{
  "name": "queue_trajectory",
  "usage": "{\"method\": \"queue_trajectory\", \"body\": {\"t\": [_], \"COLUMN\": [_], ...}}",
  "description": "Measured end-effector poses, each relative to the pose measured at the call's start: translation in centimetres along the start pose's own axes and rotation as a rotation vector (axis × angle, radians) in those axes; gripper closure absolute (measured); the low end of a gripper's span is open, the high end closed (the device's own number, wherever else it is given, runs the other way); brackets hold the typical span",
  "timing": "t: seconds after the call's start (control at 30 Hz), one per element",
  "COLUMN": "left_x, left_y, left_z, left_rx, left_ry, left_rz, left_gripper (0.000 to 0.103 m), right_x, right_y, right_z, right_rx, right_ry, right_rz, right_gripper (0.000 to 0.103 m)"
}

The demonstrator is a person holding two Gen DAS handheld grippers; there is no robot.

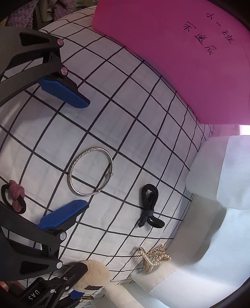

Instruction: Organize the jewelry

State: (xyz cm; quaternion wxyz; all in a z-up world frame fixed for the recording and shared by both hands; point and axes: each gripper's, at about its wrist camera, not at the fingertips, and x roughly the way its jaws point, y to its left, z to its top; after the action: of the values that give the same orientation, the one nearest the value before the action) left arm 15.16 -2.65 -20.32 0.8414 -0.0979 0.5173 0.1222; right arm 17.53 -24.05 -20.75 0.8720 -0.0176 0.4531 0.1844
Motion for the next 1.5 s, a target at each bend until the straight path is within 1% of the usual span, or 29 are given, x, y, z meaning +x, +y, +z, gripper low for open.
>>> {"method": "queue_trajectory", "body": {"t": [0.07,0.37,0.47,0.67,0.73,0.77,0.8,0.83,0.87,0.9,0.93,1.07,1.1,1.13,1.17,1.2,1.27,1.3,1.4,1.5], "left_x": [0.1,0.4,0.2,-0.5,-0.8,-1.0,-1.2,-1.3,-1.4,-1.5,-1.6,-1.8,-2.0,-2.1,-2.4,-2.6,-2.5,-2.1,-2.2,-2.4], "left_y": [-0.3,-0.3,-0.3,-0.5,-0.9,-1.2,-1.5,-1.7,-1.8,-1.9,-1.9,-1.5,-1.3,-1.2,-1.2,-1.3,-1.3,-1.2,-0.7,0.1], "left_z": [-0.2,0.1,-0.1,-0.8,-0.9,-1.0,-1.1,-1.1,-1.2,-1.2,-1.1,-1.1,-1.2,-1.2,-1.2,-1.1,-1.2,-1.3,-1.6,-1.7], "left_rx": [0.016,0.004,0.009,0.014,0.03,0.043,0.054,0.06,0.063,0.064,0.063,0.049,0.043,0.04,0.044,0.049,0.052,0.045,0.024,-0.016], "left_ry": [-0.018,-0.053,-0.054,-0.061,-0.069,-0.074,-0.077,-0.079,-0.082,-0.084,-0.087,-0.086,-0.088,-0.093,-0.098,-0.097,-0.077,-0.057,-0.065,-0.07], "left_rz": [0.019,0.018,0.017,0.018,0.011,0.005,-0.001,-0.005,-0.009,-0.014,-0.016,-0.055,-0.068,-0.074,-0.091,-0.084,-0.062,-0.069,-0.086,-0.129], "left_gripper": [0.006,0.006,0.007,0.013,0.024,0.028,0.035,0.04,0.042,0.048,0.057,0.058,0.06,0.07,0.09,0.098,0.098,0.098,0.098,0.098], "right_x": [0.3,1.0,1.3,1.3,1.2,1.1,1.0,0.9,0.9,0.9,0.8,0.6,0.3,0.2,-0.2,-0.6,-1.1,-1.2,-1.5,-1.9], "right_y": [0.1,1.2,1.9,1.9,1.9,2.0,2.1,2.3,2.4,2.4,2.4,2.3,2.1,2.0,1.9,1.8,1.5,1.3,1.3,1.3], "right_z": [0.3,0.4,0.2,0.0,-0.1,-0.2,-0.3,-0.4,-0.5,-0.5,-0.5,-0.6,-0.8,-0.8,-0.9,-1.1,-1.2,-1.2,-1.2,-1.4], "right_rx": [-0.007,-0.072,-0.112,-0.121,-0.123,-0.125,-0.13,-0.134,-0.137,-0.139,-0.142,-0.141,-0.137,-0.132,-0.127,-0.121,-0.112,-0.111,-0.118,-0.127], "right_ry": [-0.004,-0.023,-0.027,-0.028,-0.033,-0.035,-0.038,-0.04,-0.041,-0.042,-0.042,-0.049,-0.052,-0.057,-0.061,-0.067,-0.066,-0.065,-0.063,-0.066], "right_rz": [-0.009,-0.086,-0.123,-0.129,-0.13,-0.13,-0.133,-0.133,-0.133,-0.131,-0.127,-0.12,-0.114,-0.108,-0.101,-0.092,-0.079,-0.078,-0.072,-0.072], "right_gripper": [0.032,0.031,0.031,0.032,0.033,0.034,0.036,0.038,0.039,0.04,0.042,0.043,0.044,0.044,0.044,0.044,0.044,0.044,0.044,0.044]}}
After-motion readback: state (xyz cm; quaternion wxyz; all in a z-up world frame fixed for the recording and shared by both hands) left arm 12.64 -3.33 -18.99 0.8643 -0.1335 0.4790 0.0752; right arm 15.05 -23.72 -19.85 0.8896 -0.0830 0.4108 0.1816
